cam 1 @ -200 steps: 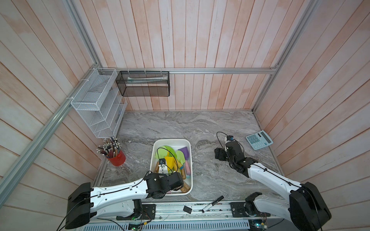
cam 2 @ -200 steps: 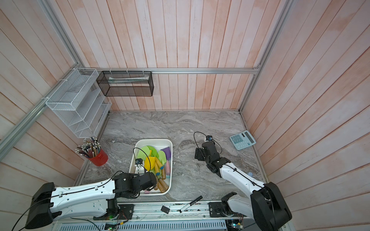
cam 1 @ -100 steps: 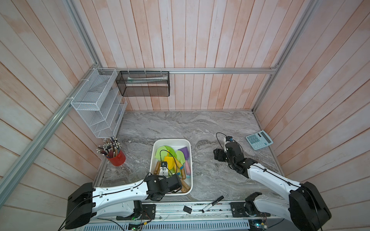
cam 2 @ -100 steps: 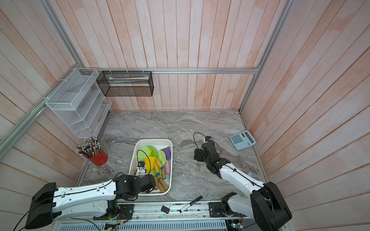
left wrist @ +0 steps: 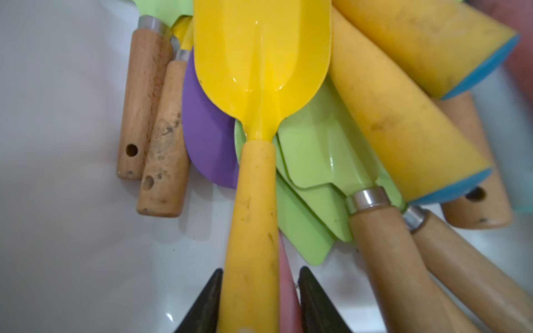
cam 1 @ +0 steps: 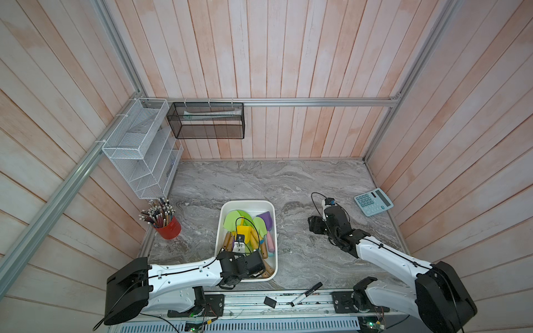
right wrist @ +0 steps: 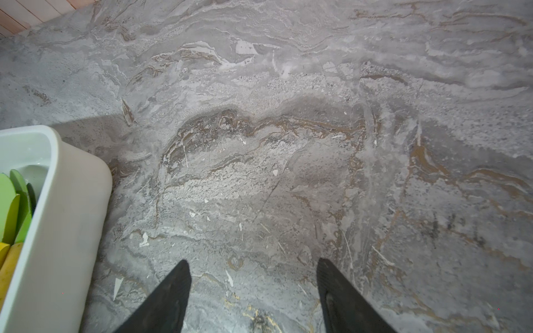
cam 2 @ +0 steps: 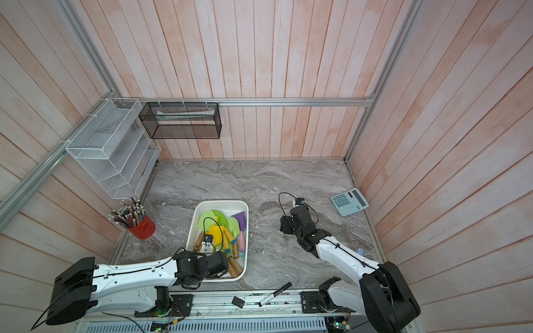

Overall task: Take the shovel out of the storage box
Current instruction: Pick up the shovel from the storage box.

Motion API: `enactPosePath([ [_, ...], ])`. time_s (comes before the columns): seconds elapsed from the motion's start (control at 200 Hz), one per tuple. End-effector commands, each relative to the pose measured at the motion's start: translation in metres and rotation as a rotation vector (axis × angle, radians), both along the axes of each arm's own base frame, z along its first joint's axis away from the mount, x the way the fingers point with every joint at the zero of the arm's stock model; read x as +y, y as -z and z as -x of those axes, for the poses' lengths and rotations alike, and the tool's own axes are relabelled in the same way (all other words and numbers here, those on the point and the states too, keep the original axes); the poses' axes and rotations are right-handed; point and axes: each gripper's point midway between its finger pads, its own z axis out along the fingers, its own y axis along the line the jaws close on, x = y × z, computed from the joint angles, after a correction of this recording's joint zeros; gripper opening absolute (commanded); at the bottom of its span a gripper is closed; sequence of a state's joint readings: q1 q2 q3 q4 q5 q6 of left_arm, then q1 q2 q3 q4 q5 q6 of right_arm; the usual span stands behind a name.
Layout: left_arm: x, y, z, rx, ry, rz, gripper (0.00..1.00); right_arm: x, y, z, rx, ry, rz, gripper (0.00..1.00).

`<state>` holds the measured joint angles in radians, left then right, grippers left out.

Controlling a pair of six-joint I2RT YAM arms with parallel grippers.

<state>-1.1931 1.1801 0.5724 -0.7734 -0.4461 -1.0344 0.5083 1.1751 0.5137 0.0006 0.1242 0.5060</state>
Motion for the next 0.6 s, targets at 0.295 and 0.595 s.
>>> enactPosePath([
  [0.295,-0.0053,-0.0201,-0.0097,-0.031,0.013,0.003,0.38,0.0041,0.0044,0.002,0.013,-0.012,-0.012,0.71],
  [0.595,-0.0029,-0.0118,-0.0063,0.009,0.021,0.005,0.34,0.0035,0.0021,0.0005,0.005,-0.011,-0.005,0.71],
])
